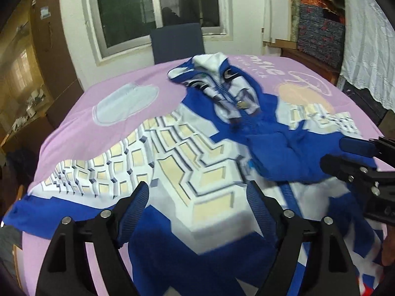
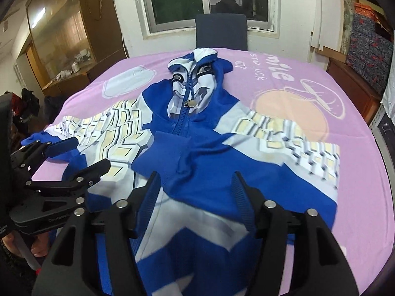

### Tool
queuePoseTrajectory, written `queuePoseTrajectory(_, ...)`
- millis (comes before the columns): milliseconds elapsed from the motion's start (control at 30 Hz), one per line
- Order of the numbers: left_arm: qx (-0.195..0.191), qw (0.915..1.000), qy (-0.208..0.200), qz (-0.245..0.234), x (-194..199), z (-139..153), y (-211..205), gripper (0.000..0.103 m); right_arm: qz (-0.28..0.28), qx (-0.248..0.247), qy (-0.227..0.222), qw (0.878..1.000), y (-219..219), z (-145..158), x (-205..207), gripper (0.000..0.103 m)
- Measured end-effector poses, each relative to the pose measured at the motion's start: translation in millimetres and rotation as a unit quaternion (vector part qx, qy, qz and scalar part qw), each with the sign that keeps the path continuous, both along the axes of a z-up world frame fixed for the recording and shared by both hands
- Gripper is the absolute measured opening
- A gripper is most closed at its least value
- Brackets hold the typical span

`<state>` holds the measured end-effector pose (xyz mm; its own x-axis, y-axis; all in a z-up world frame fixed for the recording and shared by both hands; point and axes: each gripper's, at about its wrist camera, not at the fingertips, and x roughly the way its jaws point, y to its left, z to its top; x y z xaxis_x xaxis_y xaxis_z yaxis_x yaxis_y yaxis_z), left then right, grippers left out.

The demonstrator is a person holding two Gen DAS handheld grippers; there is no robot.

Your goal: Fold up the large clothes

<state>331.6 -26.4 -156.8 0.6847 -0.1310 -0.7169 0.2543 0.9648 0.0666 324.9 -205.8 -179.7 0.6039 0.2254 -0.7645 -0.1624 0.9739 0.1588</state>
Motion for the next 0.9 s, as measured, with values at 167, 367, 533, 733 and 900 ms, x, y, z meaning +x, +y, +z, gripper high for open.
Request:
queuePoseTrajectory(167,-0.04,0.9978,0.053,0.001,19.0,-20.8,17.6,0.088,0.016,-0.025,0.013,0.999,21.1,-17.8,18.2,0.064)
queuePoseTrajectory(367,-0.045,0.9969,0.063,-0.014,20.1,-18.9,20.5,0.095,0.015,-0.032,0.019,0.999,24.0,-31.1,32.4,0.062)
queuePoseTrajectory(533,-0.06,0.9971,0.047,-0.006,16.3,-11.8,30.7,0.095,0.011,0.007,0.033,0.999,13.2,-24.8,39.4,0.014)
queuePoseTrajectory(733,-0.082,0.9958,0.037,0.018,20.8,-1.3,52.6,0.095,0.04,-0.006,0.018,0.999,27.1,-13.3,27.9,0.07)
queuePoseTrajectory(900,-0.083,0.9955,0.037,0.027,23.0,0.8,60.1,0.095,0.039,-0.098,0.006,0.994,54.8,-30.3,27.1,0.068)
